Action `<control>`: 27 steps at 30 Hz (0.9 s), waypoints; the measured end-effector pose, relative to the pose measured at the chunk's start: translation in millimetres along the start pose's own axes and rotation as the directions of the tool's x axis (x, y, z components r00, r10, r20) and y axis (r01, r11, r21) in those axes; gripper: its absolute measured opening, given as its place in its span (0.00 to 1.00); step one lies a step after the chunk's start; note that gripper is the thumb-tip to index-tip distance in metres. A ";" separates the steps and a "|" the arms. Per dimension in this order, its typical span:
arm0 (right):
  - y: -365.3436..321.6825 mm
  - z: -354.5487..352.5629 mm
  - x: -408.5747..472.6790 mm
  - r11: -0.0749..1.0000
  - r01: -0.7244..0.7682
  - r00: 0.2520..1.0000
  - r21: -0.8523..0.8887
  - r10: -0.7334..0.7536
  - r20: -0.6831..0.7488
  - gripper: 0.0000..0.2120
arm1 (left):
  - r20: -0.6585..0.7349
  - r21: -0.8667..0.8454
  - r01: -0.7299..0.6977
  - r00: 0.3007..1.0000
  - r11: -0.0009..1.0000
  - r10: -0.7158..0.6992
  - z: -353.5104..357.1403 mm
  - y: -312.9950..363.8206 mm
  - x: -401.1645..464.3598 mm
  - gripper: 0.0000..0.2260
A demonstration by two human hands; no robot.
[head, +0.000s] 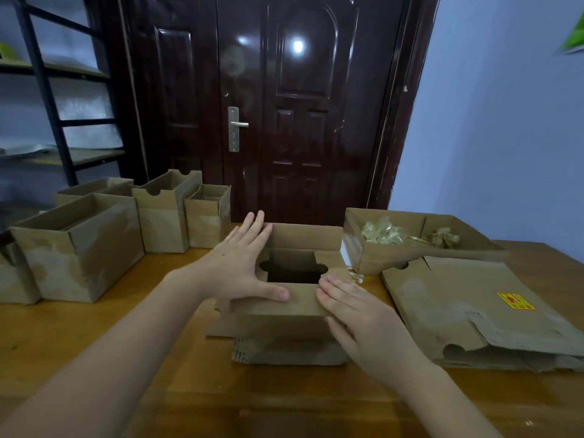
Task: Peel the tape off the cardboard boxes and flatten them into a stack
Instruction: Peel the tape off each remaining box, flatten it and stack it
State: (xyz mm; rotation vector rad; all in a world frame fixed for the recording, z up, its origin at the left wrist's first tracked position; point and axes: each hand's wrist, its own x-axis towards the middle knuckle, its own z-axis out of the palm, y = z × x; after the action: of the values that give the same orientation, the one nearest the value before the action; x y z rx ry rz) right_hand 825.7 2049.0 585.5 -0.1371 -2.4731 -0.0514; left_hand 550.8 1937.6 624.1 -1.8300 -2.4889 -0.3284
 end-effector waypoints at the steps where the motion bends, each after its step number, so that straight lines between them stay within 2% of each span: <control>1: 1.3 -2.9 2.6 1.000 -0.009 1.000 0.005 0.009 0.024 0.19 | 0.051 -0.064 0.024 0.998 0.998 -0.021 2.3 -1.3 3.4 0.65; 3: 3.6 -10.3 10.5 0.995 -0.087 0.991 0.040 0.082 0.110 0.24 | 0.134 -0.154 0.078 0.989 0.985 -0.058 8.9 -2.3 6.6 0.65; 6: 9.6 -16.9 29.1 0.967 -0.231 0.944 0.109 0.195 0.266 0.36 | 0.152 -0.120 0.086 0.986 0.989 -0.067 13.3 -1.5 7.8 0.64; 9: 17.1 -17.8 54.5 0.952 -0.301 0.846 0.053 0.241 0.475 0.52 | 0.161 -0.103 0.054 0.986 0.993 -0.037 8.4 5.4 2.6 0.63; 12: 23.8 -11.0 66.8 0.961 -0.276 0.755 -0.028 0.235 0.613 0.61 | 0.178 -0.085 0.001 0.984 0.996 0.015 10.1 15.8 -8.9 0.62; 17: 30.0 0.3 59.5 0.969 -0.245 0.786 -0.019 0.210 0.582 0.62 | 0.087 -0.052 -0.051 0.995 0.997 0.055 10.5 20.9 -24.1 0.58; 21: 33.4 0.6 60.5 0.975 -0.222 0.792 -0.012 0.188 0.580 0.61 | -0.008 0.117 -0.304 0.952 0.946 0.307 11.8 31.1 -28.1 0.40; 24: 33.3 1.5 59.8 0.975 -0.222 0.789 -0.023 0.193 0.584 0.61 | -0.096 0.146 -0.372 0.917 0.917 0.387 17.6 35.1 -40.1 0.29; 27: 32.4 1.4 60.2 0.972 -0.232 0.775 -0.035 0.206 0.598 0.61 | -0.173 0.221 -0.386 0.888 0.896 0.426 11.4 33.2 -48.6 0.26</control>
State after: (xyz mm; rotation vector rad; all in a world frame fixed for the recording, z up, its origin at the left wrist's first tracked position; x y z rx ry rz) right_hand 781.4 2086.5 621.7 -0.4941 -3.0710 0.1714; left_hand 598.2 1903.5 610.5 -2.0479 -1.8621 -0.2554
